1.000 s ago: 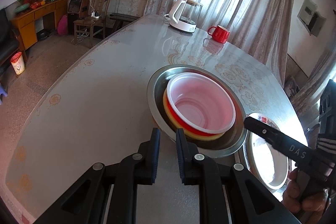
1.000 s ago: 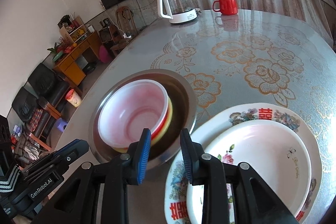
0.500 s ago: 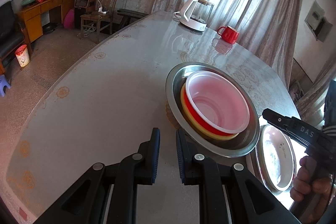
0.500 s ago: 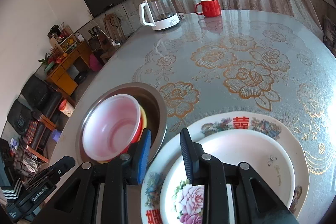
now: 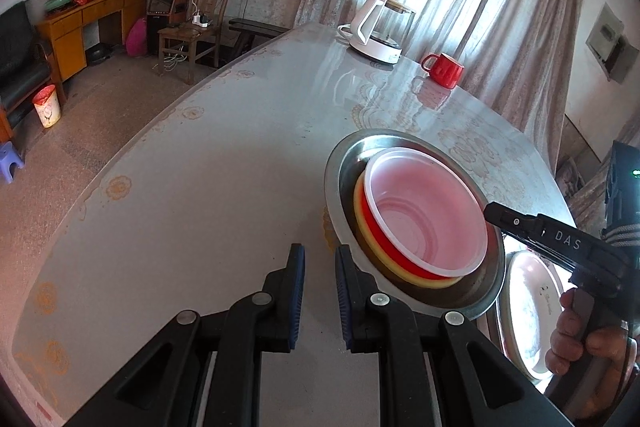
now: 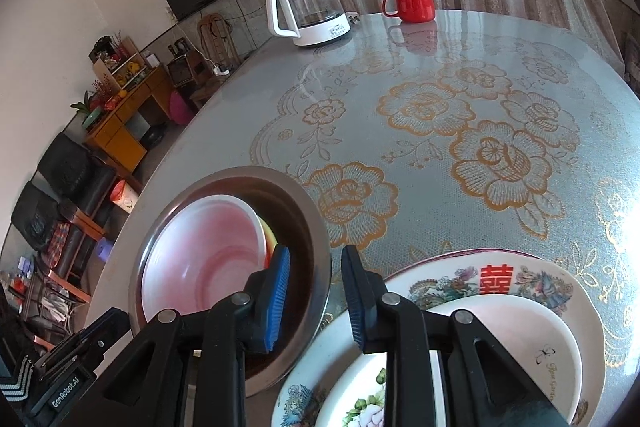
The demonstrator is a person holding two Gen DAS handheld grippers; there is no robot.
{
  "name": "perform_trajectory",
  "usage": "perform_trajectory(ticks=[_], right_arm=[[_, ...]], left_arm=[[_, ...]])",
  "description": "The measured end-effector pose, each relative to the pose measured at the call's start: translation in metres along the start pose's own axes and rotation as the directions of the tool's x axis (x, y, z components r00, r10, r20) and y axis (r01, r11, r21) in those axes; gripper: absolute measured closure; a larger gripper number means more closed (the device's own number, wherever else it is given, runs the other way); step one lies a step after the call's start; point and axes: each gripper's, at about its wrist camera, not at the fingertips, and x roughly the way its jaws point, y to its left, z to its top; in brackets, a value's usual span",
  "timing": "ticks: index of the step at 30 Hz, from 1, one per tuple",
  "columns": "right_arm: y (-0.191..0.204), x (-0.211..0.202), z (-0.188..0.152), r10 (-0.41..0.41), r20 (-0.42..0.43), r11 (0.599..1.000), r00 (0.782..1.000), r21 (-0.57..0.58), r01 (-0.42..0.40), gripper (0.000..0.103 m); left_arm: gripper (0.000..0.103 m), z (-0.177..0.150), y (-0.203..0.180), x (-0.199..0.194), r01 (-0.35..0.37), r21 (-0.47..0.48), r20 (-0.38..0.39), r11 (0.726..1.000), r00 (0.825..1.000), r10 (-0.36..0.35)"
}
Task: Organize plates and bowls
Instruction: 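Close both grippers on the rim of the steel bowl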
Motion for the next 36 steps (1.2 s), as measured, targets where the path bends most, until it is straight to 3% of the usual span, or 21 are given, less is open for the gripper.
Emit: perform_trajectory(ticks=[13,15,20,36], right_arm=[[-0.007,0.001,0.002,0.003,-0.009,1.000,1.000,0.004,-0.003,0.077],[-0.006,0.002,0.002,0.000,-0.014,1.000,1.000,-0.013,-0.001,0.083],[-0.004,0.001,0.003,-0.008,-0.020,1.000,1.000,-0.027,0.007,0.083],[-0.003,0.007,-0.002,0.003,-0.046,0.999,0.999,-0.032,-0.004,0.083]], left_arm=[[0.085,0.005,0.008,-0.001,-0.005,-0.003,0.011,1.000,1.000,0.005],[0.084,0.007,0.007,-0.003,-0.003,0.001,0.018,1.000,1.000,0.003],[0.079,0.008,-0.003,-0.006,-0.015,0.061,0.050,0.998,0.999,0.012],[0.079,0.010,-0.009,0.002,-0.052,0.143,0.065,0.988,0.997,0.043]])
